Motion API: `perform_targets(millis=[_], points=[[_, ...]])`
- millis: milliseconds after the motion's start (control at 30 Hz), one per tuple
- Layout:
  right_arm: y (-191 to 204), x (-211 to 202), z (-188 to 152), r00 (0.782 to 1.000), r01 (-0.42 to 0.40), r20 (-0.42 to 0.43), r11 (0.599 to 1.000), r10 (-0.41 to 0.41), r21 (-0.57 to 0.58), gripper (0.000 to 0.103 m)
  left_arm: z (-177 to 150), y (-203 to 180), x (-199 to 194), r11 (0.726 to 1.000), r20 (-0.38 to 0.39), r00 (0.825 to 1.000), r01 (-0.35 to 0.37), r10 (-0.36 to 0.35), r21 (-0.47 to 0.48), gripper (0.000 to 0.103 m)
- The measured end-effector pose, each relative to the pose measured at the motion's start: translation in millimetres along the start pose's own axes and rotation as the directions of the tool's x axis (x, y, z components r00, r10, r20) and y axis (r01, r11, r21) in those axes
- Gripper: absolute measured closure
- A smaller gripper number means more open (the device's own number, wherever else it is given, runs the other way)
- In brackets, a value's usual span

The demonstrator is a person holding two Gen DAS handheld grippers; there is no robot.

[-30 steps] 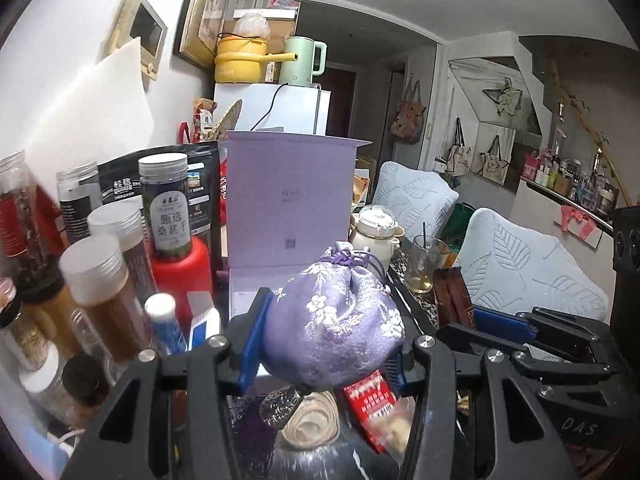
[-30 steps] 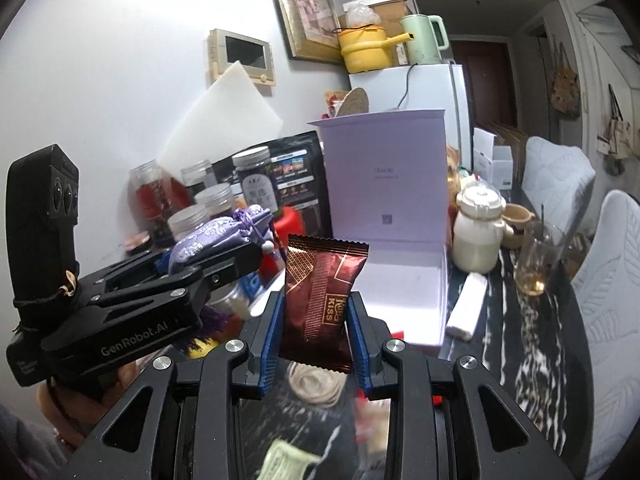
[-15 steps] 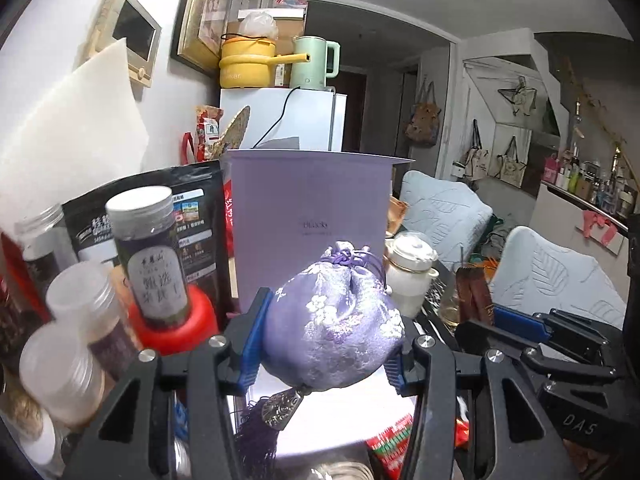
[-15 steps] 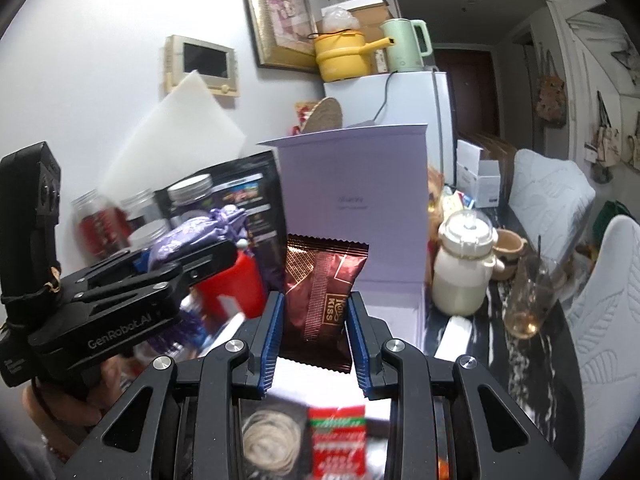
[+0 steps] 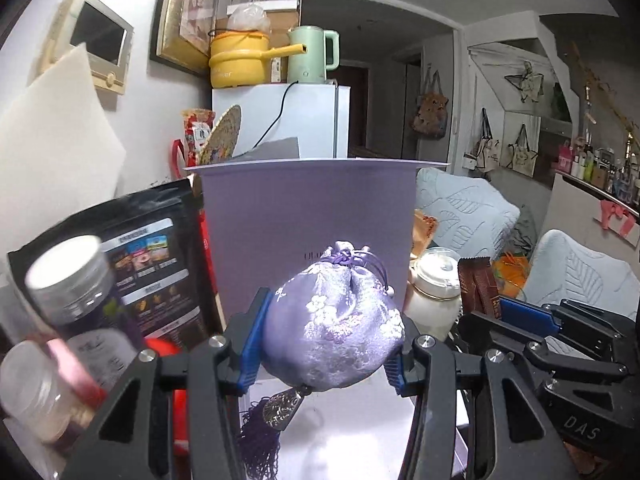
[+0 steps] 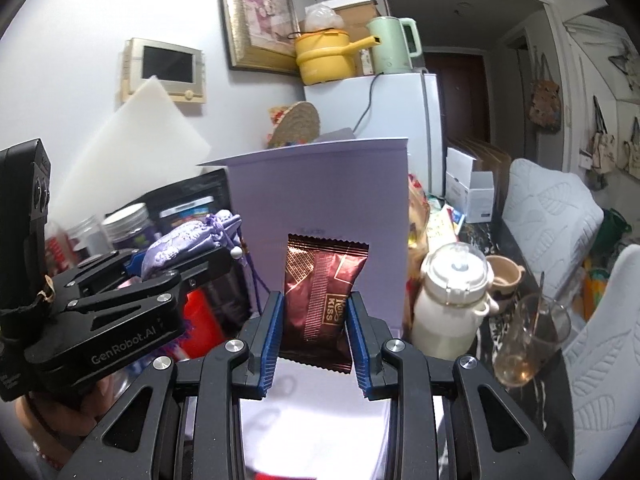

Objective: Organize soft objects
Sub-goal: 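Carry the purple pouch and brown packet over the lavender gift box with both tools, then lower the pouch and packet into the box and open both tools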

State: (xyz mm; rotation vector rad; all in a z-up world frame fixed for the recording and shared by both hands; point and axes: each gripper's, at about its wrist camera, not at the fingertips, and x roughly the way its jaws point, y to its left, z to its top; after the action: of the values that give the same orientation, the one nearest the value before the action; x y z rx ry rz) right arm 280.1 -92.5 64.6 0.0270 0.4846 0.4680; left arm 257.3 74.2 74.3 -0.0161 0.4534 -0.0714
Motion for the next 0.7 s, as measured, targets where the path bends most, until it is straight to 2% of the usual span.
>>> perform_targets(millis=[200,367,567,700], points=[[-17.5,35.3,4.6,1.000,0.003,-0.030,1.000,-0.003,0.000,0.072,-0.5,6.3,37.5,0.999,-0.035,0.999,-0.039,0.038,-0.020,0.054],[-32.6,68.7,-3.0,0.996,-0.025,-0.088,0.999,0.027,0.029,0.072,-8.8,7.2,61.8,1.000,-0.076,0.997,-0.019,0.019,-0.001,0.054],[-39.9,99.4,-14.6,0.987,-0.014,-0.158,1.000,0.017,0.020,0.072,-22.7,8.5,96.6,1.000,-0.158,0.987,-0.024,0.024,0.004,0.054],[-45.2,116.9,-26.5,0.977,0.034,-0.212,0.999,-0.031,0.011,0.072,-29.9,12.0,110.8,0.999,-0.196,0.980,-0.036,0.034,-0.006,0.054]])
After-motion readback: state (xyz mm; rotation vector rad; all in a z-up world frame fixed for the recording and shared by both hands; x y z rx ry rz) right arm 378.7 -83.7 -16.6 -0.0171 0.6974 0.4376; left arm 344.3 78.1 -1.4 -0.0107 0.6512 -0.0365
